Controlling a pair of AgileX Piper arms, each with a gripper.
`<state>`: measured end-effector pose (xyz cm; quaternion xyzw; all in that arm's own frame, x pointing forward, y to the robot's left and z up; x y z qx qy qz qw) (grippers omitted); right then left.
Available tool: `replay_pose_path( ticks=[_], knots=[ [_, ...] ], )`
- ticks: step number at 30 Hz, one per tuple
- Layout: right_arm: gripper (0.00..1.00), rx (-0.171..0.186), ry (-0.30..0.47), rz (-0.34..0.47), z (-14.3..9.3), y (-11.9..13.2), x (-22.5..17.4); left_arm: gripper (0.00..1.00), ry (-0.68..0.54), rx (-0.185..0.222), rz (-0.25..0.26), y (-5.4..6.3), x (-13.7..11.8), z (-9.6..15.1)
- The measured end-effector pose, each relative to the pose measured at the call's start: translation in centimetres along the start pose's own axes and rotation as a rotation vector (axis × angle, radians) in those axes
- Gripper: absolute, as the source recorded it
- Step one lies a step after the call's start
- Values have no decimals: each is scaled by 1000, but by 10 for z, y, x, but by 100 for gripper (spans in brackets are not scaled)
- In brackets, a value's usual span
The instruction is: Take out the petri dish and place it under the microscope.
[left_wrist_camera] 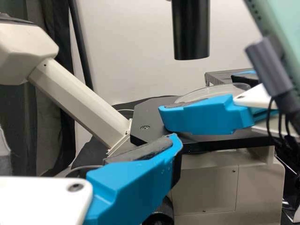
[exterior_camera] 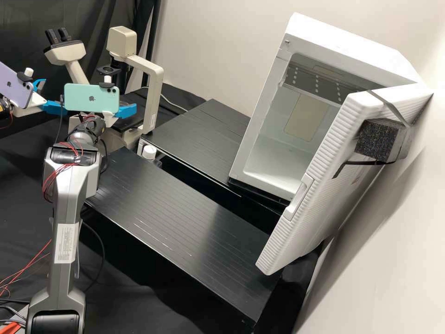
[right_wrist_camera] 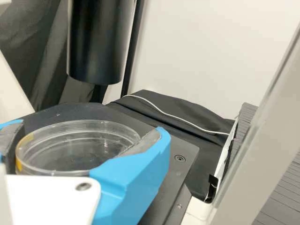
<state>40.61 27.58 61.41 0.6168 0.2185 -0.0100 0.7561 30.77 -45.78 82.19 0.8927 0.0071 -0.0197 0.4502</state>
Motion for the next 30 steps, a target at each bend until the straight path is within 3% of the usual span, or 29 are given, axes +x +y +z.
replay_pose_path(
  ticks=[3, 16, 20, 30],
  knots=[
    [0, 35, 10, 2, 0, -1, 0, 100, 0, 0, 0, 0, 0, 0],
    [0, 88, 70, 32, 7, -20, 7, 100, 0, 0, 0, 0, 0, 0],
    [0, 84, 63, 32, 11, -24, 9, 100, 0, 0, 0, 0, 0, 0],
    [0, 23, 21, 72, 26, -26, 14, 100, 0, 0, 0, 0, 0, 0]
  ],
)
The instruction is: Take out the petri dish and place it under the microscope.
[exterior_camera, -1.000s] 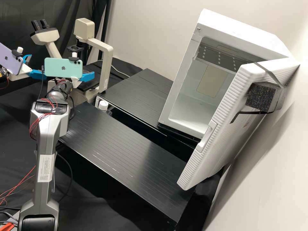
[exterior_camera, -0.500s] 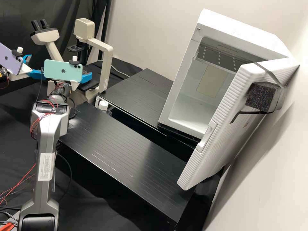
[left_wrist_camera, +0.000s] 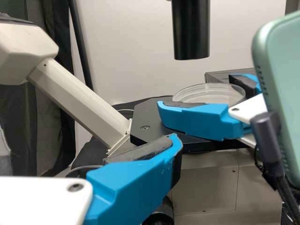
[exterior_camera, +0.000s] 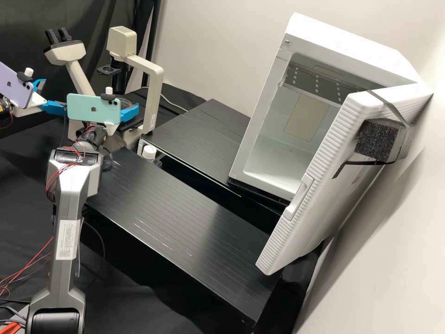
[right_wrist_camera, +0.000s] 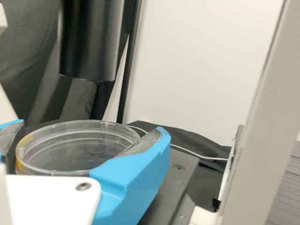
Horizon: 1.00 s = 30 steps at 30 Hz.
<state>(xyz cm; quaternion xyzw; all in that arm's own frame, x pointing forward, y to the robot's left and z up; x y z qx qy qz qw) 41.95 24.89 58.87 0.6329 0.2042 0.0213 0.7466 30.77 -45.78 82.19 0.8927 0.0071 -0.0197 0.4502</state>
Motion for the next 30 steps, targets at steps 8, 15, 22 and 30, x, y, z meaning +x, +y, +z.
replay_pose_path(
  ticks=[8, 15, 22, 30],
  knots=[
    [0, -2, -18, 18, 3, 0, 0, 100, 0, 0, 0, 0, 0, 0],
    [0, 2, -33, 29, 3, 3, 1, 100, 0, 0, 0, 0, 0, 0],
    [0, 1, -34, 26, 3, 2, 1, 100, 0, 0, 0, 0, 0, 0],
    [100, 2, -35, 27, 3, 2, 1, 100, 0, 0, 0, 0, 0, 0]
  ],
)
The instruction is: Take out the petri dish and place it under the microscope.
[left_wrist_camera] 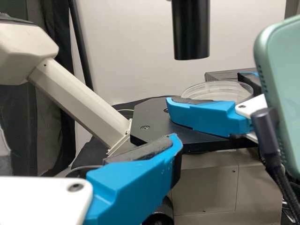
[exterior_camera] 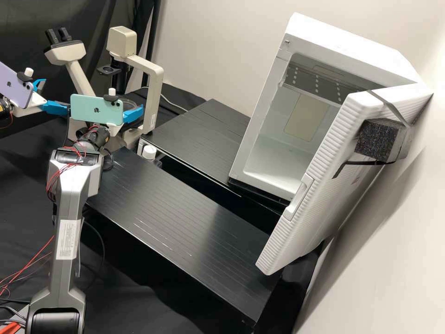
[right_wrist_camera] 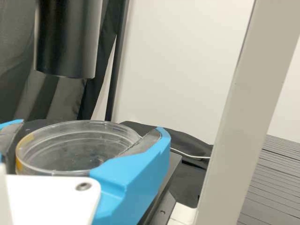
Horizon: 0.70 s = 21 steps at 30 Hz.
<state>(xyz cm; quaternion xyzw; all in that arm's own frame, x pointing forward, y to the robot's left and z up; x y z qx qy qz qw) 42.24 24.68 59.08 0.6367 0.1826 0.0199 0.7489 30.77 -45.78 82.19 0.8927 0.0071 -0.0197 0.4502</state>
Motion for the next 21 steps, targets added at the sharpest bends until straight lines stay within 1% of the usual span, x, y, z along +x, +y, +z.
replay_pose_path(
  ticks=[5, 10, 21],
  knots=[
    [100, 0, 0, -1, 0, 0, 0, 100, 0, 0, 0, 0, 0, 0],
    [100, 16, -14, -15, 1, -1, 0, 100, 0, 0, 0, 0, 0, 0],
    [100, 17, -13, -13, 0, 1, -1, 100, 0, 0, 0, 0, 0, 0]
  ],
)
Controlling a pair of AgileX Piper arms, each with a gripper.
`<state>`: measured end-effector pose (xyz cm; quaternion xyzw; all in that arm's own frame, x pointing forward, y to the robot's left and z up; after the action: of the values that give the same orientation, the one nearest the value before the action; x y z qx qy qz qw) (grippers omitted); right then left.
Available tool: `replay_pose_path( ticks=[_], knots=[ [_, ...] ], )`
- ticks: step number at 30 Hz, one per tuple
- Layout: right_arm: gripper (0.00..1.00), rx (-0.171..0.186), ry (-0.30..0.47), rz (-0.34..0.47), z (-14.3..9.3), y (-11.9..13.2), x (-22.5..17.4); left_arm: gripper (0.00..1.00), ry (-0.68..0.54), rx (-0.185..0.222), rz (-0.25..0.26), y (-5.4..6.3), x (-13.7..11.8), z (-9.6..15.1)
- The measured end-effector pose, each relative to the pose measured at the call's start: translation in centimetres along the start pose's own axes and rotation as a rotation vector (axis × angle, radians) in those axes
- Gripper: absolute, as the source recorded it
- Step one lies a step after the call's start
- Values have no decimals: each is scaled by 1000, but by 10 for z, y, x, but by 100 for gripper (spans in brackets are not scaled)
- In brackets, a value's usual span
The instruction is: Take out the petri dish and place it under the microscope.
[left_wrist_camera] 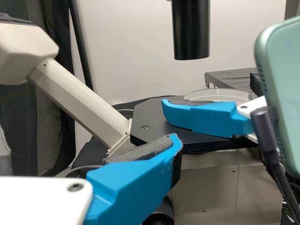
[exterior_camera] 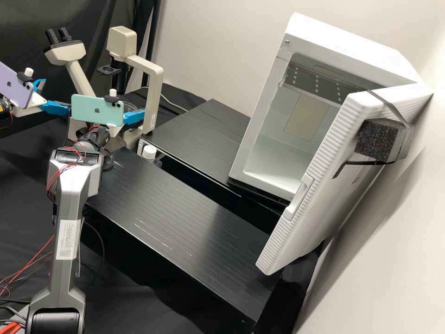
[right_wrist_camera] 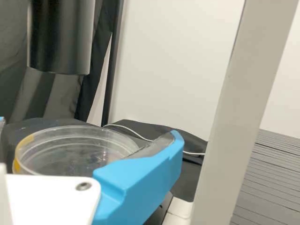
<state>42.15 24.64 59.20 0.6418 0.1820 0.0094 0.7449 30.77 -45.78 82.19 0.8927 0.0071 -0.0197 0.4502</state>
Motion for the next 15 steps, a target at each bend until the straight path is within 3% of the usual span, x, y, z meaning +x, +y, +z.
replay_pose_path(
  ticks=[9, 15],
  knots=[
    [100, -4, 27, -31, -3, 11, -23, 100, 0, 0, 0, 0, 0, 0],
    [100, 44, 51, -22, 0, 22, -51, 100, 0, 0, 0, 0, 0, 0]
  ],
)
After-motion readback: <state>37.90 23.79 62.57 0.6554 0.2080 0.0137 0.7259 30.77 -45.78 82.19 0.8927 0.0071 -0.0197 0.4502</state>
